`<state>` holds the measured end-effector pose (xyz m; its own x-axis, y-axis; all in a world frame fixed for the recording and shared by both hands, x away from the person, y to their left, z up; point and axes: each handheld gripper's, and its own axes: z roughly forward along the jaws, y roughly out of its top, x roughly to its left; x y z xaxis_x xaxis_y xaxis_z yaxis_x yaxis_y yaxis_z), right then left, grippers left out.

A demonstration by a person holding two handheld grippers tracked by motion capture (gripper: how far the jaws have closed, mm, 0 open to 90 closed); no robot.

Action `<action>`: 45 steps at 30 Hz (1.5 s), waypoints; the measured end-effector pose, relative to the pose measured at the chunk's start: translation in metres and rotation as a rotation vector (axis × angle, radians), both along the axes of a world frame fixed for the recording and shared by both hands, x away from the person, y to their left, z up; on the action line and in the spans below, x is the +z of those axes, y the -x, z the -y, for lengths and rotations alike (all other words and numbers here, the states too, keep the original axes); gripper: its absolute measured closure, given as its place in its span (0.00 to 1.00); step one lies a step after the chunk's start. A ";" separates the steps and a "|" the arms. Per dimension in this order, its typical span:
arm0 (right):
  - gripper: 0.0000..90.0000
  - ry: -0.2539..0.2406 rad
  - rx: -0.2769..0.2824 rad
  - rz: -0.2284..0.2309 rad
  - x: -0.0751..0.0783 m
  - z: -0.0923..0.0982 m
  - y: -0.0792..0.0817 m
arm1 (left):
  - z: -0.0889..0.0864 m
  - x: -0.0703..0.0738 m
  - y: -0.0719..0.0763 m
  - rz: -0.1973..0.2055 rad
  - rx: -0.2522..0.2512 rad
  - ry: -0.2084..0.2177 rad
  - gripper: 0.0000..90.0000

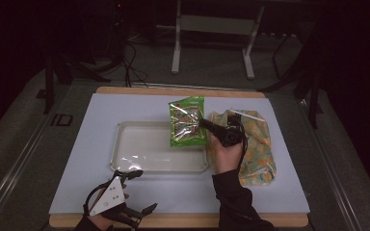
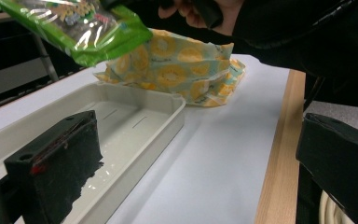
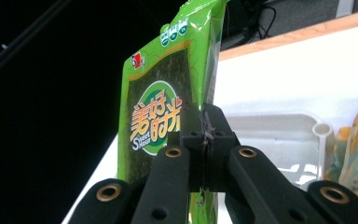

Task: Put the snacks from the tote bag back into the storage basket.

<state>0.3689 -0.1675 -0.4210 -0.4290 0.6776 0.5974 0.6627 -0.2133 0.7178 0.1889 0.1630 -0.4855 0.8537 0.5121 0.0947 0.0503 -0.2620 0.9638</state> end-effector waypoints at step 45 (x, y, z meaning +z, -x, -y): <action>0.99 0.008 -0.041 -0.134 -0.087 -0.007 0.030 | 0.001 -0.001 0.000 -0.005 -0.014 -0.004 0.00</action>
<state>0.3389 -0.1605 -0.5083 -0.3175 0.6979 0.6420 0.7438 -0.2367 0.6251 0.1886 0.1615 -0.4863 0.8611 0.4999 0.0925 0.0512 -0.2664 0.9625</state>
